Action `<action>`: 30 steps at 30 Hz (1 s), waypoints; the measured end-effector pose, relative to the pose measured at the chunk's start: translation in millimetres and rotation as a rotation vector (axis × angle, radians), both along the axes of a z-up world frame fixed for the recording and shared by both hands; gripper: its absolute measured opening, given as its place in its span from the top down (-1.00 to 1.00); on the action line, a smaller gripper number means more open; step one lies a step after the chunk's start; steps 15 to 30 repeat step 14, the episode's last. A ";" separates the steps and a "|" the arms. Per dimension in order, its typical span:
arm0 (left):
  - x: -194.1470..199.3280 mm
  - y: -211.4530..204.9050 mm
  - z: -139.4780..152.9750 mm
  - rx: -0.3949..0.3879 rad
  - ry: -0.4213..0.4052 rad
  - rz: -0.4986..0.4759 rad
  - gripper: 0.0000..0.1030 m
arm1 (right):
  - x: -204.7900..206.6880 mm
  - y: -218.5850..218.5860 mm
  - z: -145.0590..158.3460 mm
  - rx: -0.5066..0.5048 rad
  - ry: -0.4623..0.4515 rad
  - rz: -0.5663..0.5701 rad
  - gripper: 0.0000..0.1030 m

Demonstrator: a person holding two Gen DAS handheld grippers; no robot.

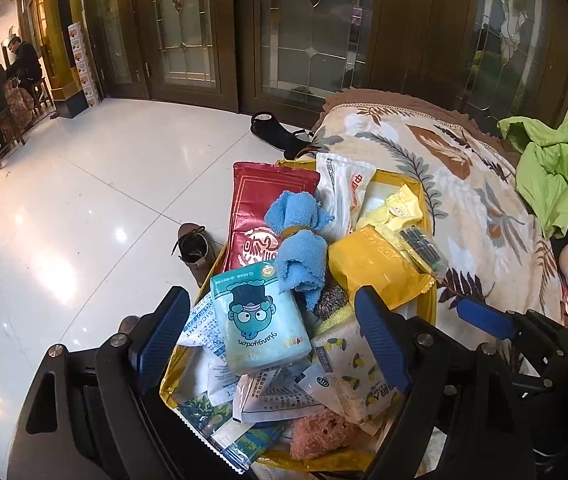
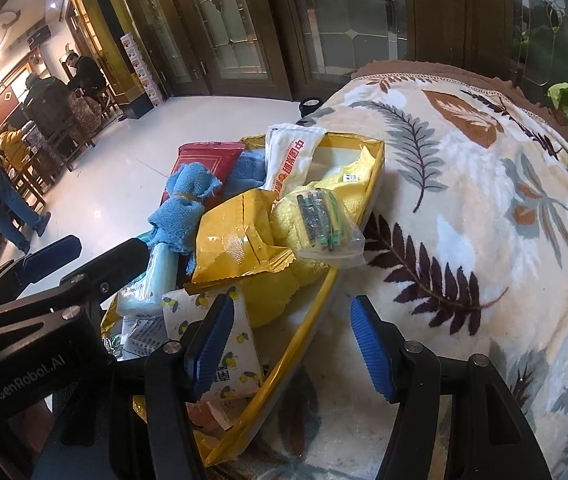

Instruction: Organize soft objects

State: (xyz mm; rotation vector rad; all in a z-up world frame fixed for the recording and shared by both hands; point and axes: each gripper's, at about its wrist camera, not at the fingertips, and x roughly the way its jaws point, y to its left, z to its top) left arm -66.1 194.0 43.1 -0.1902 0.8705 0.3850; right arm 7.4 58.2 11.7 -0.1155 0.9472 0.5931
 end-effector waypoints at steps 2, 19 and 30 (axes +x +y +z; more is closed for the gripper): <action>0.1 0.6 0.0 -0.006 -0.003 -0.002 -0.65 | -0.4 -0.3 -0.1 0.000 0.002 0.002 -0.22; -3.4 0.3 5.6 -0.008 -0.040 -0.010 -0.70 | 0.2 -12.6 8.4 0.033 0.000 -0.018 -0.22; -3.4 0.3 5.6 -0.008 -0.040 -0.010 -0.70 | 0.2 -12.6 8.4 0.033 0.000 -0.018 -0.22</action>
